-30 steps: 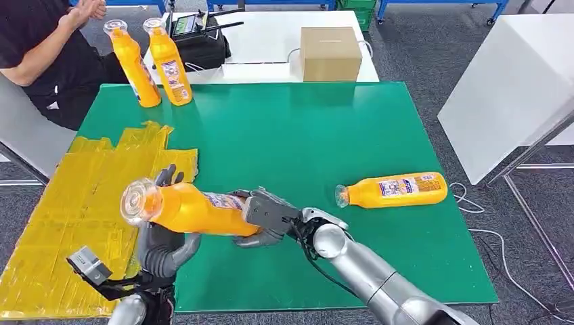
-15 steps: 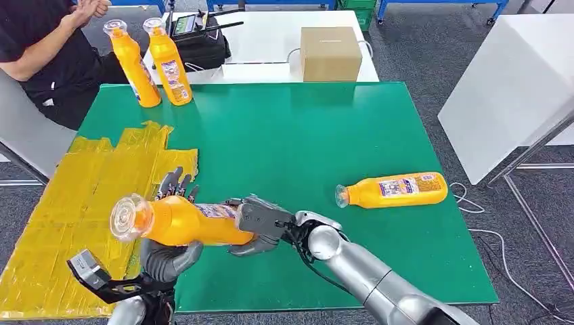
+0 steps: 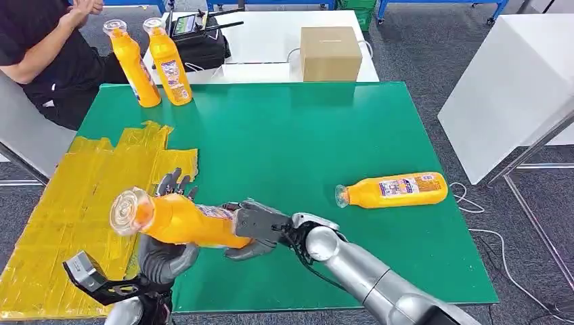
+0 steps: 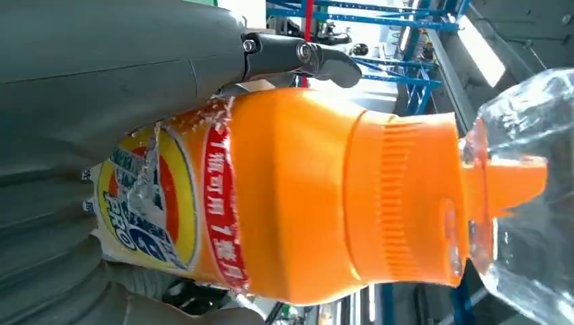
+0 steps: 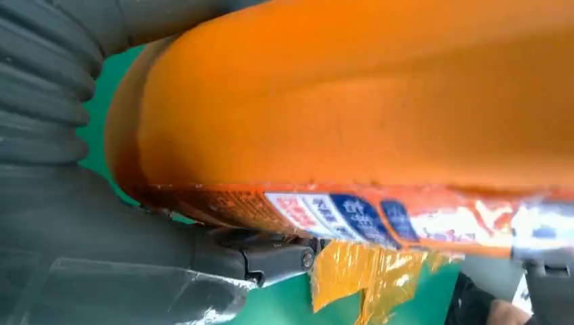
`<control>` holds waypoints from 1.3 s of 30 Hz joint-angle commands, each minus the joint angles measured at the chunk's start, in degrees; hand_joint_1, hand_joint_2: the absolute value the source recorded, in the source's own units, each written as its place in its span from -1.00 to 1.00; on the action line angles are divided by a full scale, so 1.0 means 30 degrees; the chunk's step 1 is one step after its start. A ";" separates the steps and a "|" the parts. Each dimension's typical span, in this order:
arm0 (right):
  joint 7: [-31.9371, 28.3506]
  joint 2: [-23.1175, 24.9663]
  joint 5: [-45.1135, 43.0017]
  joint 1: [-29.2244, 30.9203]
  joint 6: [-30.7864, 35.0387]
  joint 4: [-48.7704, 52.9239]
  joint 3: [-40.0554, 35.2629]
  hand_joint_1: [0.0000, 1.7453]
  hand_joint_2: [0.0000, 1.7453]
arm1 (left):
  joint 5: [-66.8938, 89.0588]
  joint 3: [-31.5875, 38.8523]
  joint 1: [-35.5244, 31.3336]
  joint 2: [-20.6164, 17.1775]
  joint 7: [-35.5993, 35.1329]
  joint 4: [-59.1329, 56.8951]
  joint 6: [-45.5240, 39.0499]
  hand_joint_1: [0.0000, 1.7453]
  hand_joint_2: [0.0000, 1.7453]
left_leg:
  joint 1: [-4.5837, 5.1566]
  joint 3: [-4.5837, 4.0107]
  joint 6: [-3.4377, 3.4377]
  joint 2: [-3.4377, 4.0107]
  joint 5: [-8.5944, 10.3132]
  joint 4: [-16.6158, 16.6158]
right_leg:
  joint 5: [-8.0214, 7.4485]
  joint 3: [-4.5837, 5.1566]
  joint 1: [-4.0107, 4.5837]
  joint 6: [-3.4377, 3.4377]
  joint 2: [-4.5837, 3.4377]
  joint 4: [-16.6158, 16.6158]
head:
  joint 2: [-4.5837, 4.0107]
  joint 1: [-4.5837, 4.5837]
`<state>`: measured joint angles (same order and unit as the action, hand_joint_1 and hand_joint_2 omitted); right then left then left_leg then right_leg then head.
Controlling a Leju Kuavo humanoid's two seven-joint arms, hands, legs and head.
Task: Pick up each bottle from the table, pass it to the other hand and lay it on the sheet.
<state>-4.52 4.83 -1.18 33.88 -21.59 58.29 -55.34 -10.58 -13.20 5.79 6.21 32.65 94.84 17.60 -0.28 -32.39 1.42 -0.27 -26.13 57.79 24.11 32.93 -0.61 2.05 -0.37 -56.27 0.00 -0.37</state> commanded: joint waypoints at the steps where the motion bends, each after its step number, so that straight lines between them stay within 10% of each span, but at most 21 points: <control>1: 0.1006 0.0536 -0.0122 0.1059 -0.0186 -0.0516 -0.2340 1.00 1.00 | 0.0247 -0.0334 -0.1154 -0.0380 -0.0597 -0.0725 0.0300 0.78 1.00 | -0.0015 0.0030 -0.0021 0.0014 -0.0018 0.0004 | 0.0013 -0.0025 0.0018 -0.0024 0.0001 -0.0004 | 0.0000 0.0000; 2: 0.0991 0.0519 -0.0219 0.1144 -0.0204 -0.0468 -0.2412 1.00 1.00 | 0.0314 -0.0410 -0.1246 -0.0501 -0.0463 -0.0714 0.0385 1.00 1.00 | -0.0013 0.0020 -0.0017 0.0011 -0.0010 0.0001 | 0.0007 -0.0016 0.0017 -0.0019 0.0003 0.0001 | 0.0000 0.0007; 39: 0.0988 0.0485 -0.0262 0.1184 -0.0228 -0.0473 -0.2398 1.00 1.00 | 0.0340 -0.0411 -0.1229 -0.0520 -0.0435 -0.0733 0.0386 1.00 1.00 | -0.0017 0.0055 -0.0021 0.0002 -0.0018 -0.0009 | 0.0019 -0.0055 0.0020 -0.0024 0.0018 0.0013 | 0.0000 0.0000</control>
<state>-1.79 6.29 -2.21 34.92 -22.05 58.23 -58.53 -9.77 -12.35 4.24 5.62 31.76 94.68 18.16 -0.29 -32.38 1.41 -0.26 -26.12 57.79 24.11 32.93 -0.61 2.05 -0.38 -56.27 0.00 -0.37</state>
